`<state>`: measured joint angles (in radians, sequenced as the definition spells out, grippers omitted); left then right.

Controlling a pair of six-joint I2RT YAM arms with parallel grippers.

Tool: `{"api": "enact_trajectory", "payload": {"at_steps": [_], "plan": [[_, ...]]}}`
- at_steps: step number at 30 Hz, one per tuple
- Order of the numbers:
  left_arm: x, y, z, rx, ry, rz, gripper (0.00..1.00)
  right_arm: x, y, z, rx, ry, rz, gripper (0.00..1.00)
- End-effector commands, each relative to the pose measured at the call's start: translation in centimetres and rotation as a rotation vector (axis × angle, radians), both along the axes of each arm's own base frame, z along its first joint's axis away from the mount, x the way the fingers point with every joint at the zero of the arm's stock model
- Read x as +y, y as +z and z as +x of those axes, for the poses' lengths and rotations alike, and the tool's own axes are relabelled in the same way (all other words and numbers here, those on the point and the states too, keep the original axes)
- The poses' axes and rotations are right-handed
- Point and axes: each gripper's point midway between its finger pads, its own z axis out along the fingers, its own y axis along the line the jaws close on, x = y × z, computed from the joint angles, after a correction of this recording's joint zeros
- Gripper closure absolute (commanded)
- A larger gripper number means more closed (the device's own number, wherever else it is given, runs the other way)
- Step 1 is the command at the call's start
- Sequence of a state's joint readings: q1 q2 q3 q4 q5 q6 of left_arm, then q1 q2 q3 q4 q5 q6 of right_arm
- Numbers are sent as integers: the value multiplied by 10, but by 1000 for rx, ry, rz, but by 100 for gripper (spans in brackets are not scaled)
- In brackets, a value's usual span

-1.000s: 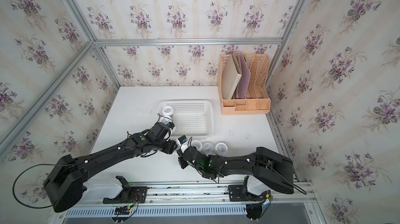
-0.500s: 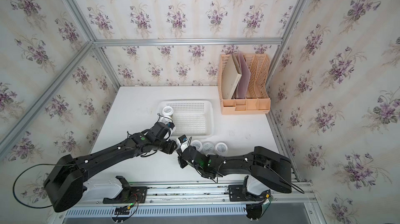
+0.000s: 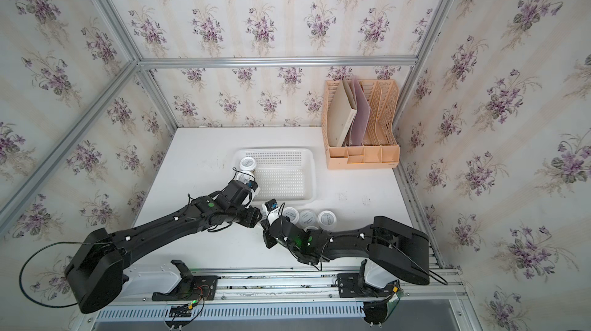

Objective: Put the yogurt in the basket
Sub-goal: Adjust the yogurt at the center of the board.

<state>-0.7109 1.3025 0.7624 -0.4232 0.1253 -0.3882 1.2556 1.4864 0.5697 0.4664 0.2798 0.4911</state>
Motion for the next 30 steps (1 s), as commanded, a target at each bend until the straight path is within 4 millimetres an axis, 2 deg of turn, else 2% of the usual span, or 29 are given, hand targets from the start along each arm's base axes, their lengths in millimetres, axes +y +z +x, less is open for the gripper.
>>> {"api": "enact_trajectory", "payload": {"at_steps": [1, 9, 17, 23, 30], "plan": [[5, -3, -4, 14, -13, 31, 40, -6, -10, 1, 22, -24, -29, 88], [4, -4, -4, 16, -15, 30, 40, -4, -21, -1, 59, -30, -44, 90], [4, -4, -4, 16, -16, 28, 40, -7, -18, 1, 51, -43, -37, 90], [2, 1, -2, 3, -30, 24, 36, -5, 7, -2, -4, -6, 19, 88], [5, 19, 6, -61, -43, 48, 30, -30, 61, -3, -88, -30, 127, 83]]}}
